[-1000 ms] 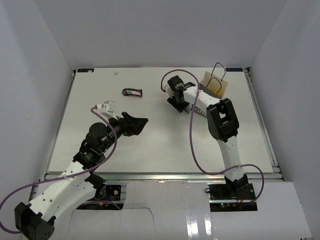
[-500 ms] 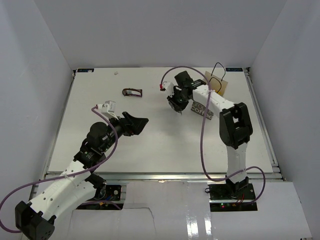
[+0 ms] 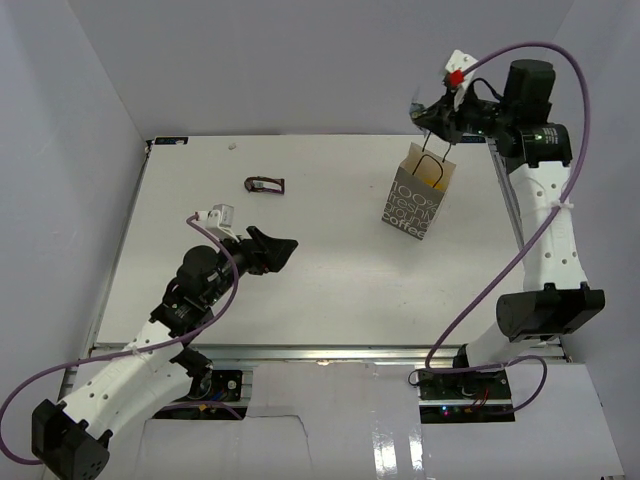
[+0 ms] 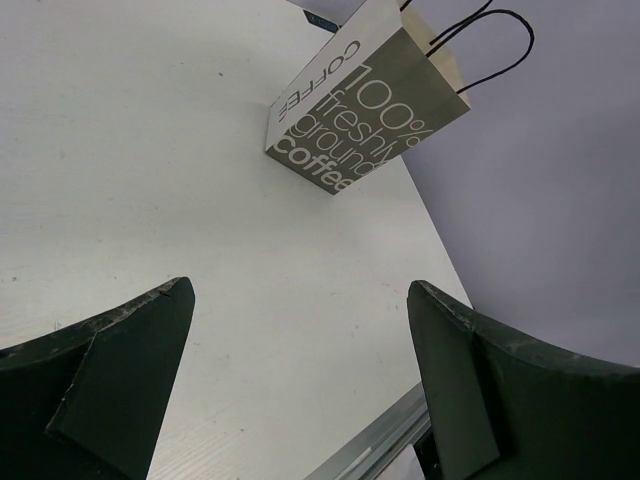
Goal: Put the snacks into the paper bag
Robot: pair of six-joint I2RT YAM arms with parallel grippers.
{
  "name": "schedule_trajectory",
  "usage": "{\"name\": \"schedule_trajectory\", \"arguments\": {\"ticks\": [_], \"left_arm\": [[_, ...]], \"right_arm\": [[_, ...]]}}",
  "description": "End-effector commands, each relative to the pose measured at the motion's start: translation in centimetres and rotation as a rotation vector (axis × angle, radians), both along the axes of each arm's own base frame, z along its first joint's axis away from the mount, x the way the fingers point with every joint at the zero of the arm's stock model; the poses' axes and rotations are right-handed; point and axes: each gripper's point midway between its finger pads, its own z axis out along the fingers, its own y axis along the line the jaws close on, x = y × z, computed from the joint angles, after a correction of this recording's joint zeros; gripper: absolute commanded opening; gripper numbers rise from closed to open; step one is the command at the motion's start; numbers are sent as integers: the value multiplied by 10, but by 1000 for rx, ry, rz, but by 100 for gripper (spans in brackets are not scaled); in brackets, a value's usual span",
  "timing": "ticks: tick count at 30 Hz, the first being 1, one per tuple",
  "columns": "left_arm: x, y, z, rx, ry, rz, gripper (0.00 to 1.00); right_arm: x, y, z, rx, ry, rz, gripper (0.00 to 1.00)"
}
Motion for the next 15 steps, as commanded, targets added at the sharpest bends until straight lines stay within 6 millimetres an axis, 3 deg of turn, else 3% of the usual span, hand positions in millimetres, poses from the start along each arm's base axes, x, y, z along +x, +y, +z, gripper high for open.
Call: {"name": "schedule_trajectory", "arguments": {"ticks": [1, 5, 9, 10, 15], "left_arm": [[1, -2, 3, -7, -23, -12, 98], [3, -6, 2, -4, -19, -26, 98], [4, -8, -1, 0, -11, -37, 98], [4, -9, -1, 1, -10, -37, 98], [4, -6, -2, 3, -8, -25, 98]], "right_arm": [[5, -26, -1, 52, 44, 14, 8], [20, -62, -32, 39, 96, -16, 8], [28, -69, -59, -6, 133, 21, 12], [31, -70, -74, -9, 186, 28, 12], [41, -73, -98, -46, 223, 51, 14]]}}
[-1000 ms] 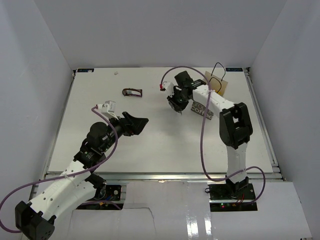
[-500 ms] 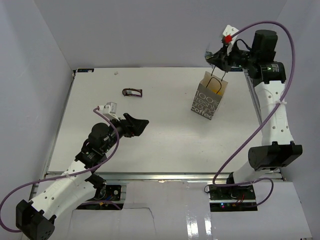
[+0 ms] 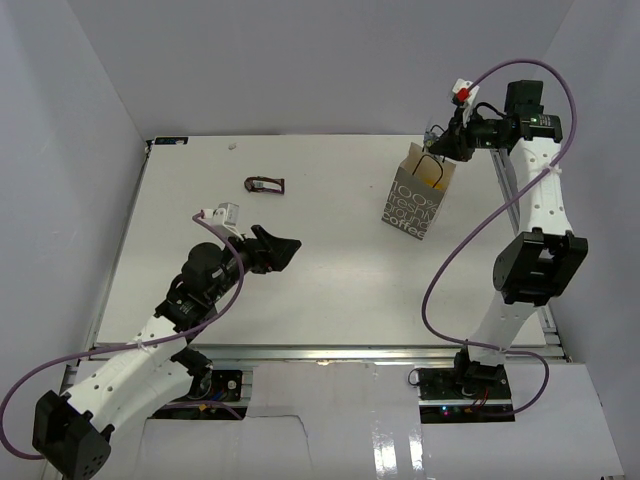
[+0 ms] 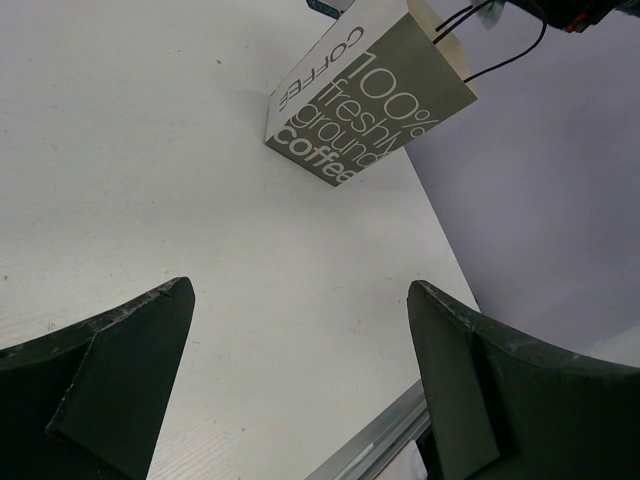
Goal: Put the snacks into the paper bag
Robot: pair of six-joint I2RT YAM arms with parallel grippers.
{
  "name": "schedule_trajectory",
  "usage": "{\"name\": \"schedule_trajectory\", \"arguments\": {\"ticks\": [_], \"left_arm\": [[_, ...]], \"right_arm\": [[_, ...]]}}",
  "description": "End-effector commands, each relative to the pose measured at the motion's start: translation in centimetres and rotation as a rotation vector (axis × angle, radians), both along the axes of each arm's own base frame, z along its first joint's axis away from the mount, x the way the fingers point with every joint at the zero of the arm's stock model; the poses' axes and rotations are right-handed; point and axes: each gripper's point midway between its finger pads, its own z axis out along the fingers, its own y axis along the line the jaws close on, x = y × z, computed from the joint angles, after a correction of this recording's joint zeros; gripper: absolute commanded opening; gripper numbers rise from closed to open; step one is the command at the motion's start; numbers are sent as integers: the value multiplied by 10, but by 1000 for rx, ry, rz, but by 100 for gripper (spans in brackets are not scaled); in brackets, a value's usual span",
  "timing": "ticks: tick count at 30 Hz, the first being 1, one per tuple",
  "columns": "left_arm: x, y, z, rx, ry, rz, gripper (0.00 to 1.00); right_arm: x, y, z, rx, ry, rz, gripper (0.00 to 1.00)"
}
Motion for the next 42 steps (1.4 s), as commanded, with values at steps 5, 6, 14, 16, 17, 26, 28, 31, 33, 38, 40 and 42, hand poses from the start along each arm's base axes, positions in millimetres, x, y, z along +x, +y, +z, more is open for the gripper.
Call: {"name": "schedule_trajectory", "arguments": {"ticks": [5, 6, 14, 16, 17, 26, 28, 31, 33, 38, 40, 42], "left_arm": [[1, 2, 6, -6, -26, 7, 98], [2, 2, 6, -5, -24, 7, 98], [24, 7, 9, -9, 31, 112, 98], [38, 18, 1, -5, 89, 217, 98], [45, 21, 8, -14, 92, 251, 98], [149, 105, -46, -77, 495, 645, 98], [175, 107, -61, -109, 569, 651, 98], [211, 114, -64, -187, 595, 662, 98], [235, 110, -78, -220, 641, 640, 98], [275, 98, -120, -307, 783, 644, 92], [288, 94, -121, -346, 797, 644, 90], [293, 90, -141, -386, 855, 659, 88]], "right_arm": [[-7, 1, -18, -37, 19, 56, 25], [-8, 0, -20, -41, 24, 55, 30], [-25, -4, -16, -66, 16, 35, 52], [-29, -6, -6, -63, -4, 25, 53], [-31, -8, 1, -47, -2, 9, 53], [-31, -41, 77, 58, -122, -301, 85], [-37, -39, 65, 55, -100, -297, 92], [-54, -33, 52, 56, -88, -260, 94], [-64, -29, 40, 63, -67, -244, 94], [-79, -24, 25, 87, -24, -238, 94], [-81, -24, 19, 99, -5, -241, 94], [-85, -22, 18, 105, -3, -238, 94]]}}
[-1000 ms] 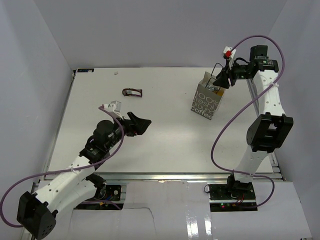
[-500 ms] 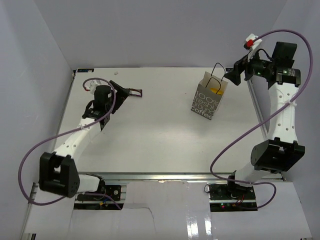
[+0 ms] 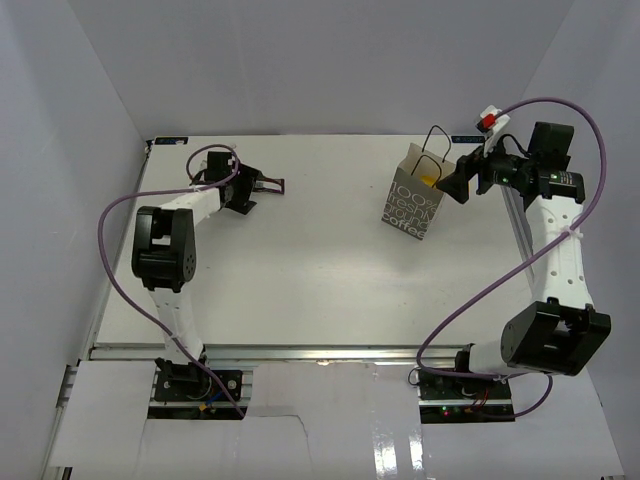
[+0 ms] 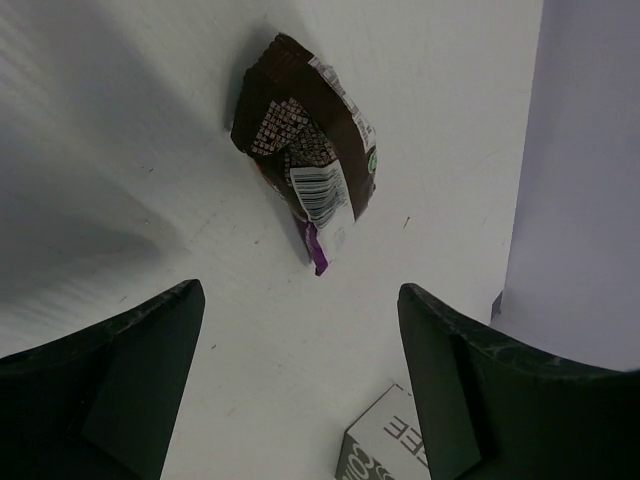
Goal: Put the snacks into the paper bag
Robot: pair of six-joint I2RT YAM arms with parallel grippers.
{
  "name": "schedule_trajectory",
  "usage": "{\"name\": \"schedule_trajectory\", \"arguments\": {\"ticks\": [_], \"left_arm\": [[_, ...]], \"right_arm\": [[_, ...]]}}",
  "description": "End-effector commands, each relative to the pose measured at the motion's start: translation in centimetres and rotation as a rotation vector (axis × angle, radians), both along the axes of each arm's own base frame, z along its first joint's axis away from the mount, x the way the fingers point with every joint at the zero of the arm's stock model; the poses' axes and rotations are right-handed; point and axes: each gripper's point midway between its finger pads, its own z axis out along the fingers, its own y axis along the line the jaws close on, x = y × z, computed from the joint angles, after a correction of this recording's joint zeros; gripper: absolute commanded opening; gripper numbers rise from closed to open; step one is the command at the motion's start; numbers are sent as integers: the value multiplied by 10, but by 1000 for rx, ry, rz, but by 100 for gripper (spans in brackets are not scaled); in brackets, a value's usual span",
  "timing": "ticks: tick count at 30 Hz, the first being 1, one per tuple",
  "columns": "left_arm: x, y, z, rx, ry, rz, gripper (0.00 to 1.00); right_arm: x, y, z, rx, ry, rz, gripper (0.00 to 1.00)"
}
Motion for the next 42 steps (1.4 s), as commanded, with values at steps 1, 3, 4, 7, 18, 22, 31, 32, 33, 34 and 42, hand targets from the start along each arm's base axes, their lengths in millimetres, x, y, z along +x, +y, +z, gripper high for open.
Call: {"name": "schedule_trajectory", "arguments": {"ticks": [1, 3, 4, 7, 18, 22, 31, 32, 33, 34, 42], "left_arm": [[17, -13, 19, -140, -11, 48, 88], [20, -15, 3, -180, 28, 76, 88], [21, -16, 0, -191, 36, 84, 87], [24, -17, -12, -215, 63, 113, 86], [28, -13, -50, -203, 152, 165, 72], [31, -10, -56, -184, 173, 183, 64], [32, -10, -59, -119, 159, 110, 36], [32, -11, -58, -113, 154, 100, 34], [31, -11, -57, -94, 143, 68, 29], [34, -12, -51, -84, 119, 47, 27], [17, -38, -3, 153, -127, -422, 17]], "right_arm": [[-9, 6, 17, 30, -58, 18, 94], [-11, 7, 15, 38, -50, 20, 94], [-11, 8, 14, 40, -46, 20, 94], [-13, 8, 11, 46, -37, 19, 94], [-26, 12, 1, 65, -10, 19, 93], [-29, 11, 3, 61, -19, 12, 94], [-37, 16, 15, 78, -38, 31, 94], [-38, 17, 18, 78, -46, 34, 94], [-39, 17, 20, 82, -48, 42, 93], [-42, 19, 22, 84, -50, 53, 93], [-99, 71, 36, 25, -138, 431, 94]]}}
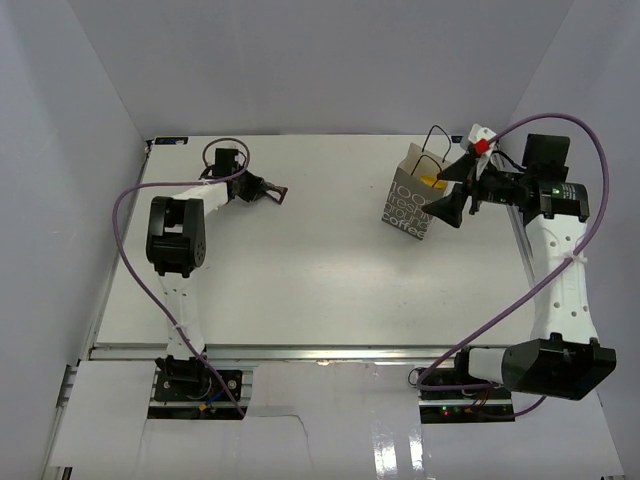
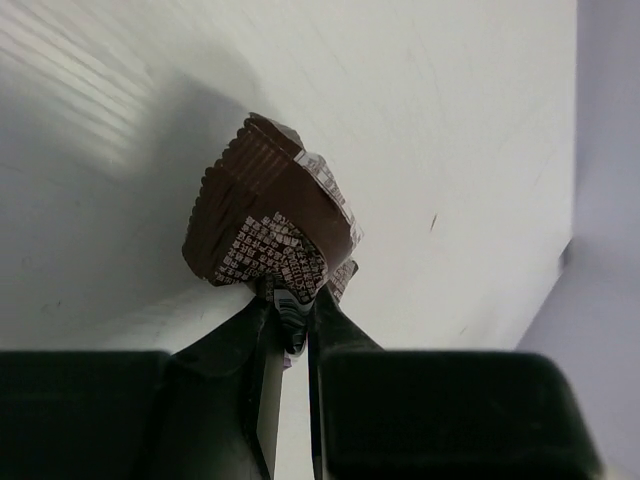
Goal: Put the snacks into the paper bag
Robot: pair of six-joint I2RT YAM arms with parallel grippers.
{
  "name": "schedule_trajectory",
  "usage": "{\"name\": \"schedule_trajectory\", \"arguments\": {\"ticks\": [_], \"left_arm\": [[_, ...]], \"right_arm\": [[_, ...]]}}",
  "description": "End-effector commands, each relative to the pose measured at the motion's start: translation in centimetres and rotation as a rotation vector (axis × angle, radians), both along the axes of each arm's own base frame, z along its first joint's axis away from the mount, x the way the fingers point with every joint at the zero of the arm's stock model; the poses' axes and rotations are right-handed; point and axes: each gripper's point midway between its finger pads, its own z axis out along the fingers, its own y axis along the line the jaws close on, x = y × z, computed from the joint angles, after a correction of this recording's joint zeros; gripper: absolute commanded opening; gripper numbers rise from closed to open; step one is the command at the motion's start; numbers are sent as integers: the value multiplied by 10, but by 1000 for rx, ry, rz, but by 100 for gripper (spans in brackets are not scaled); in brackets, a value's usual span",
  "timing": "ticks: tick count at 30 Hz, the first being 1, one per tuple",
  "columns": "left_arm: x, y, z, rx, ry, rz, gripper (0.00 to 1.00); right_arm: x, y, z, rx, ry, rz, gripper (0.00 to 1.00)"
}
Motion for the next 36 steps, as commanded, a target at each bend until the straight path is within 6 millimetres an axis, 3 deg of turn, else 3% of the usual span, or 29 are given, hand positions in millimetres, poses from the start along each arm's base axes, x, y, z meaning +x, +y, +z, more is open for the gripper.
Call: {"name": "schedule_trajectory", "arguments": {"ticks": [1, 2, 3, 4, 5, 6, 7, 8, 9, 10, 11, 14, 15, 16, 19, 22, 29, 36], "left_arm": [[-26, -19, 43, 133, -194, -312, 17], [-36, -21, 70, 143, -259, -343, 17], [-46, -24, 78, 147, -300, -386, 18], [-70, -30, 69, 150, -322, -470, 18], [-85, -34, 96, 150, -389, -506, 18], [-98, -41, 105, 145, -439, -550, 18], [-122, -45, 93, 127, -443, -592, 18], [-141, -51, 99, 106, -475, -641, 18], [-162, -61, 126, 103, -556, -680, 18], [-187, -66, 113, 93, -554, -715, 18], [-204, -71, 137, 117, -646, -741, 19], [-258, -100, 137, 117, -737, -837, 19], [-275, -112, 157, 117, -819, -856, 19], [-287, -113, 150, 113, -809, -861, 19], [-310, -119, 166, 72, -851, -836, 19], [-324, -120, 171, 48, -865, -822, 20], [-339, -126, 171, 12, -857, -815, 20], [-344, -133, 171, 6, -854, -832, 20]], "right_arm": [[-31, 34, 10, -48, -67, 187, 94], [-43, 56, 5, -68, -59, 263, 94], [-45, 62, -4, -103, -41, 278, 94], [-49, 71, -13, -108, -6, 302, 94], [-60, 88, -18, -110, 17, 362, 94], [-60, 97, -24, -111, 34, 380, 93], [-64, 105, -34, -97, 113, 374, 93], [-71, 119, -37, -92, 139, 407, 93], [-69, 129, -42, -84, 159, 422, 93], [-71, 136, -46, -67, 226, 417, 93], [-74, 148, -48, -62, 255, 428, 93], [-62, 180, -47, 12, 411, 358, 92], [-52, 188, -54, 15, 453, 303, 92], [-47, 202, -52, 44, 453, 295, 92], [-43, 230, -62, 97, 605, 235, 93], [-44, 251, -62, 136, 690, 249, 93], [-68, 261, -77, 193, 882, 270, 87], [-78, 275, -76, 221, 883, 278, 78]]}}
